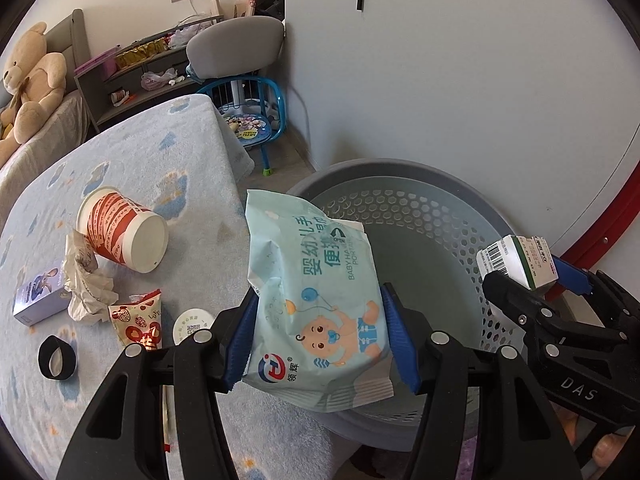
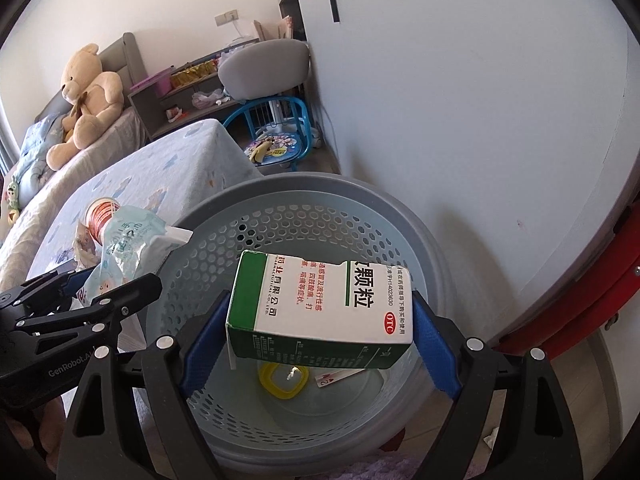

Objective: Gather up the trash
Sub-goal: 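Open the left gripper to drop the wipes pack while the right releases the medicine box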

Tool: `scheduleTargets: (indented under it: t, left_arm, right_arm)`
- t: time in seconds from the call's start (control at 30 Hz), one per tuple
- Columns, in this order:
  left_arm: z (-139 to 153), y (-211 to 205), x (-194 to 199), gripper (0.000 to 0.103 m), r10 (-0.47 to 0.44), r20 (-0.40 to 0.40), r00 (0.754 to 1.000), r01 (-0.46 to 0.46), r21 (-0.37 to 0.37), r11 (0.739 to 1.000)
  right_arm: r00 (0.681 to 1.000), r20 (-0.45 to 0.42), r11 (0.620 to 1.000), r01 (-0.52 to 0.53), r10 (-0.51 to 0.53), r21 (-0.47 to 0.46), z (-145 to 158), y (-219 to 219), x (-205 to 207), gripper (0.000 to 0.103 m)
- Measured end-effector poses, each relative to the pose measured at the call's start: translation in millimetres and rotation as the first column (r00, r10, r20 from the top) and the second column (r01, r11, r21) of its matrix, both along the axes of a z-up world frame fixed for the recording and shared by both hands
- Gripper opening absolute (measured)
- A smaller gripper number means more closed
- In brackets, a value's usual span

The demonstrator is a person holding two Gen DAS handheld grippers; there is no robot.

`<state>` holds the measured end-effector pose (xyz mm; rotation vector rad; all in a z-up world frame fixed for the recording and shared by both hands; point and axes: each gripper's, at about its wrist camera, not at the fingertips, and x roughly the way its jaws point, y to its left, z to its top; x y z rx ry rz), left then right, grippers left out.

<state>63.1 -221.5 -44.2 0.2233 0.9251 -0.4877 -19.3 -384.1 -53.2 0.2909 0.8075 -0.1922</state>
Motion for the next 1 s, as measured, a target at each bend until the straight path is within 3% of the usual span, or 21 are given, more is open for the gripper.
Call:
scheduleTargets:
  t: [0.2,0.43,1.0]
  left_arm:
    - [3.8,-1.9,-4.4,0.058,-0.009,0.014,1.000,0.009,-0.014,1.000]
    - [7.1,1.9,-6.6,0.069,0.005,0.023,1.000,-0.005,-0.015,1.000]
    - [12.1,4.6,-10.5,0.070,0.032,0.029,0.999,-0.032,-0.010,0.999]
  right_arm:
    - [1.000,0.003,1.000,0.011,-0.011,0.014,0.9,-4.1,-0.9,0.084]
    - [1.000,0.017,0.999,0.019,-0.020,0.032,1.0,-7.1,-2.6,0.091]
    - [1.000,0.012,1.000,0.018,-0.018,0.007,1.0,-3.8,-3.2,0.091]
